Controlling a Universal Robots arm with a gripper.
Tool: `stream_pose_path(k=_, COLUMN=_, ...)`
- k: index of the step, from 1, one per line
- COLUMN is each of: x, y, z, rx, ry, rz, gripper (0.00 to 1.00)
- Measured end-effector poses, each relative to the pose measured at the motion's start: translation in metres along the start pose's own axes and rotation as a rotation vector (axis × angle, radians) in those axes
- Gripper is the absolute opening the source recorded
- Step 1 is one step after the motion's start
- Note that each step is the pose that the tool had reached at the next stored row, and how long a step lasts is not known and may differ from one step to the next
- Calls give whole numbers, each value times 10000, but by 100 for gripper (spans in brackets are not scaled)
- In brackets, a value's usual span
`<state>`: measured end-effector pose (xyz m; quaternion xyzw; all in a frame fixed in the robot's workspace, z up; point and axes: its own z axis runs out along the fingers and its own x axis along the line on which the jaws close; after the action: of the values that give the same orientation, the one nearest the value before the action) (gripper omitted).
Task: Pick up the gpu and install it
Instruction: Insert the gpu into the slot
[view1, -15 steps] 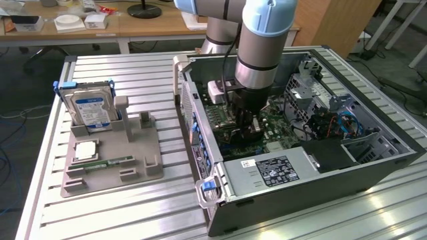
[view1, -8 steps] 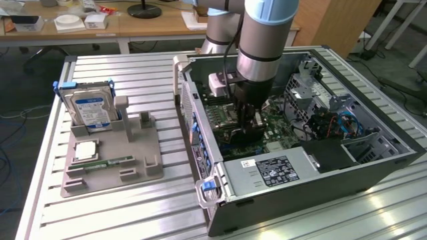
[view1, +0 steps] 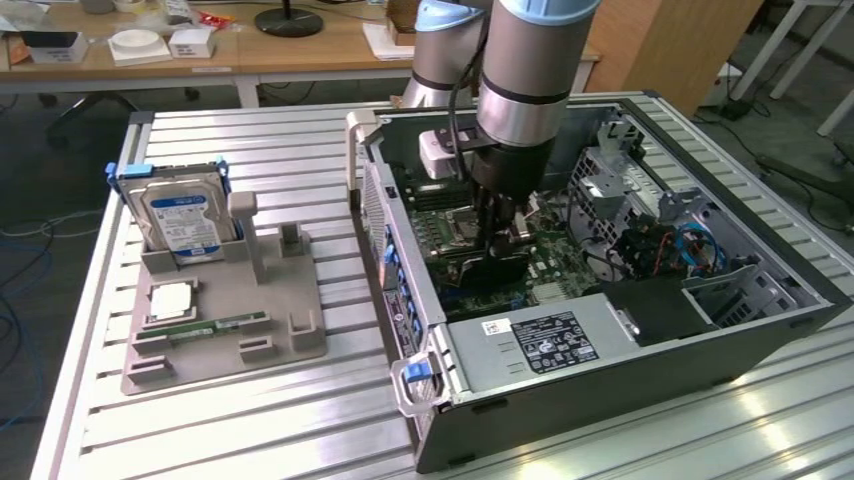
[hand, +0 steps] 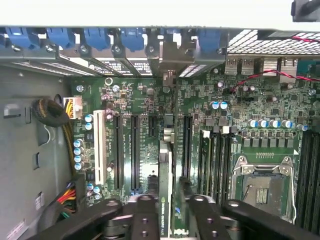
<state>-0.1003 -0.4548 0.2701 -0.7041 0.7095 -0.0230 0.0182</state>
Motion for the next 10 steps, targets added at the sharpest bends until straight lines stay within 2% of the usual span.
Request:
stream_pose_path(k=1, x=0, y=0, z=0, rx=0, ry=0, rz=0, gripper=26)
stream_pose_path(k=2, x=0, y=0, z=0, rx=0, ry=0, rz=0, gripper=26)
stream_pose_path(k=4, x=0, y=0, z=0, rx=0, ry=1, rz=0, gripper=14)
stream_pose_path(k=6, x=0, y=0, z=0, rx=0, ry=1, rz=0, gripper=10)
stream_pose_path(k=10, x=0, y=0, z=-1, rx=-1, ry=1, rz=0, gripper=10)
